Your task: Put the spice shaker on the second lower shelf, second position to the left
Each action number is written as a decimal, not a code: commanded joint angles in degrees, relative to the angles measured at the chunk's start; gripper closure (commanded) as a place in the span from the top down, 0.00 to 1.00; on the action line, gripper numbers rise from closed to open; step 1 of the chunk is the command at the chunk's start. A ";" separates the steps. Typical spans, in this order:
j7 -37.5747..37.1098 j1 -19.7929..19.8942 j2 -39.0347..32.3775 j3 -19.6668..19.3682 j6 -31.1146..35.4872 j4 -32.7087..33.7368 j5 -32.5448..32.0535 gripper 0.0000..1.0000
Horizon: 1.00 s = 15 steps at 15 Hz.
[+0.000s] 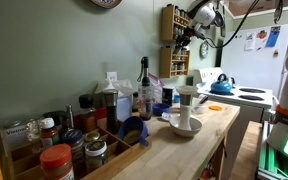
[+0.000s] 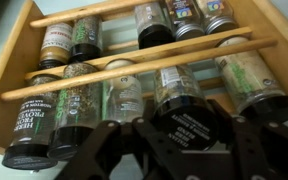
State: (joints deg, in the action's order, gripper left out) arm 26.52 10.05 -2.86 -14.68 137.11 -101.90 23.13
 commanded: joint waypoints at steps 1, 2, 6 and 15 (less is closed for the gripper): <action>-2.04 1.63 -1.97 1.27 -3.47 2.74 -2.24 0.30; -2.12 1.77 -2.34 1.43 -3.77 3.12 -2.44 0.30; -2.30 2.36 -3.45 2.03 -4.79 4.42 -3.04 0.30; -1.69 3.69 -2.16 2.34 -7.34 2.93 -2.47 1.00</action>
State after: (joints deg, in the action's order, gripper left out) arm 25.67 12.49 -5.77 -13.02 132.43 -98.69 21.65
